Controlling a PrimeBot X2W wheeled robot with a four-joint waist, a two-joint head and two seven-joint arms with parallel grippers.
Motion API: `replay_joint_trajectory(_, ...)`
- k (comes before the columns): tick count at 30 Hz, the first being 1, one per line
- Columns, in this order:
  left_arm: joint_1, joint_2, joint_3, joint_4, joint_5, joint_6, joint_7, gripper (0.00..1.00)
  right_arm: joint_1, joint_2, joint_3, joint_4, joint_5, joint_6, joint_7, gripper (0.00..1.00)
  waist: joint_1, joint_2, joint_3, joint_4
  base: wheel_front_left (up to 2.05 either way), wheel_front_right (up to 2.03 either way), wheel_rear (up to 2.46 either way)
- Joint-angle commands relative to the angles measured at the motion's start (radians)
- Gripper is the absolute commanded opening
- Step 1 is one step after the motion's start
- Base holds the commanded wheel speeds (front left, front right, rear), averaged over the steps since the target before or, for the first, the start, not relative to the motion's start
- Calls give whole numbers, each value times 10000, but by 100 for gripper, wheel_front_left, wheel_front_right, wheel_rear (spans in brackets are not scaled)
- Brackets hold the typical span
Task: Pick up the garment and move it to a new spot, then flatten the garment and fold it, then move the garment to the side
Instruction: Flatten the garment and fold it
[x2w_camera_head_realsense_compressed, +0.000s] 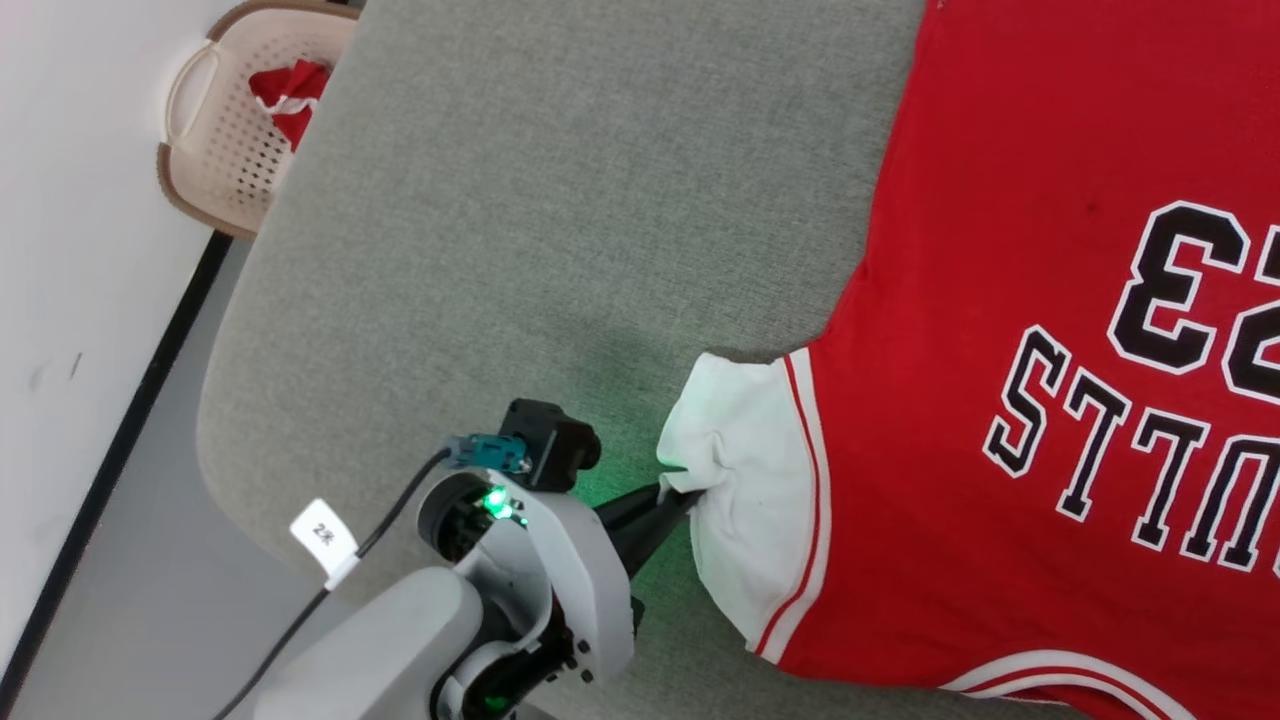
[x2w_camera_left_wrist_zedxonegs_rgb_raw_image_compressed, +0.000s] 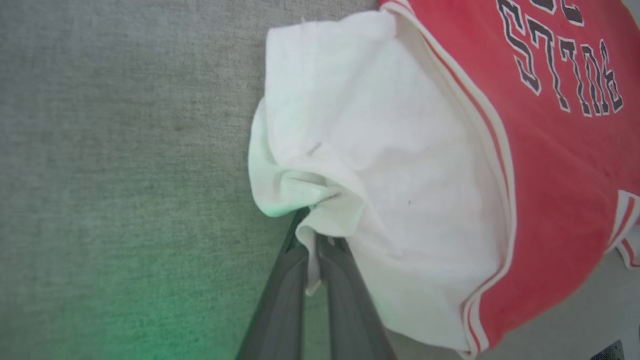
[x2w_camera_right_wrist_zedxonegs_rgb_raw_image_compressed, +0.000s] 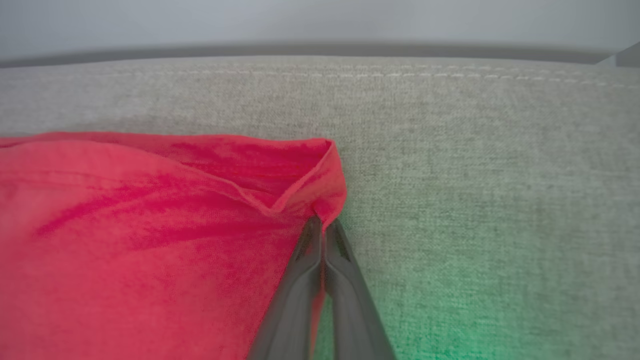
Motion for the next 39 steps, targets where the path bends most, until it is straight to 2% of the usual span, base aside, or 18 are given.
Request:
replay_joint_trajectory(1, -73, 32, 47, 203, -31, 21, -40, 0, 862, 406, -157, 818, -413, -19, 254, 0, 0, 0, -91, -145, 0, 0, 0)
replay_joint_trajectory(5, -8, 184, 143, 417, -64, 28, -135, 0, 855, 810, -241, 652, -879, -18, 390, 0, 0, 0, -394, -533, 0, 0, 0)
replay_joint_trajectory(9, 156, 388, 270, 556, -165, 112, -179, 0, 1134, 1185, 290, 297, -607, -16, 541, 0, 0, 0, -846, -1042, 0, 0, 0)
replay_joint_trajectory(12, 334, 601, 346, 631, -222, 175, -174, 0, 1701, 1421, 941, -251, 170, -10, 518, 0, 0, 0, -1263, -1476, 0, 0, 0)
replay_joint_trajectory(15, 495, 802, 415, 681, -279, 257, -150, 0, 2688, 1383, 1642, -1196, 1277, -12, 505, 0, 0, 0, -1644, -1870, 0, 0, 0)
replay_joint_trajectory(20, 874, 1070, 517, 682, -467, 436, -159, 0, 5254, 932, 2633, -3687, 3303, -16, 767, 0, 0, 0, -2286, -2501, 0, 0, 0)
replay_joint_trajectory(23, 1100, 1236, 582, 653, -587, 561, -138, 0, 6994, 670, 2621, -5355, 4177, -19, 844, 0, 0, 0, -2614, -2829, 0, 0, 0)
replay_joint_trajectory(27, 1401, 1448, 660, 542, -733, 729, -109, 0, 9199, 673, 2189, -7339, 4660, -18, 817, 0, 0, 0, -2966, -3248, 0, 0, 0)
replay_joint_trajectory(33, 1751, 1712, 760, 353, -904, 919, -85, 0, 11992, 1485, 1331, -9431, 4589, -18, 845, 0, 0, 0, -3425, -3688, 0, 0, 0)
replay_joint_trajectory(39, 2005, 1809, 793, 271, -1023, 998, -113, 0, 13434, 2445, 631, -10168, 4136, -18, 281, 0, 0, 0, -3668, -3939, 0, 0, 0)
